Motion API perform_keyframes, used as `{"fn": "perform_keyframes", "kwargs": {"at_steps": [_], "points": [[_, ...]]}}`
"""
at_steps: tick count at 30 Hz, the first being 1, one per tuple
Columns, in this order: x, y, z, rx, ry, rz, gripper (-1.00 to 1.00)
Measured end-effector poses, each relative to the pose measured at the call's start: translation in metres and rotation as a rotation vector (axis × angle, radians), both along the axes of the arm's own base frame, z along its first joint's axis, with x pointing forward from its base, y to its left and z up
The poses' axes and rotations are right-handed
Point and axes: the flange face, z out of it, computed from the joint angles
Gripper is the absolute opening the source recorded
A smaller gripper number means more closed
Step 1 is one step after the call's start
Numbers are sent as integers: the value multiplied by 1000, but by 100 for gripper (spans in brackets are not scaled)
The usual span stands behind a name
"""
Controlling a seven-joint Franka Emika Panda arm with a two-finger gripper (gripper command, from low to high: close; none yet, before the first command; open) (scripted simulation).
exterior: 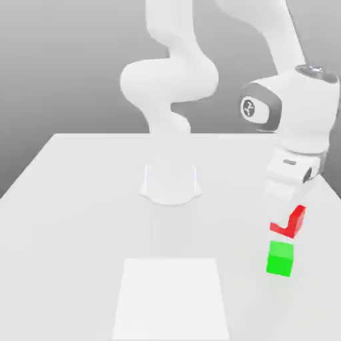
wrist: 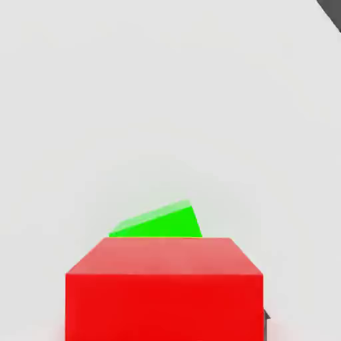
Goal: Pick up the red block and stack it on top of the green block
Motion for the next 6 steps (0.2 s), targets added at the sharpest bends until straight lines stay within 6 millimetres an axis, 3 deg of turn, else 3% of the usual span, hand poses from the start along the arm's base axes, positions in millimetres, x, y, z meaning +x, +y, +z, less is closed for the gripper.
{"fn": "perform_keyframes", "kwargs": {"at_steps": [2,3,6], "points": [[-1,0,-20,1,1,2,-100],[-2,0,-28,1,2,4,100],[-2,0,-28,1,2,4,100]]}}
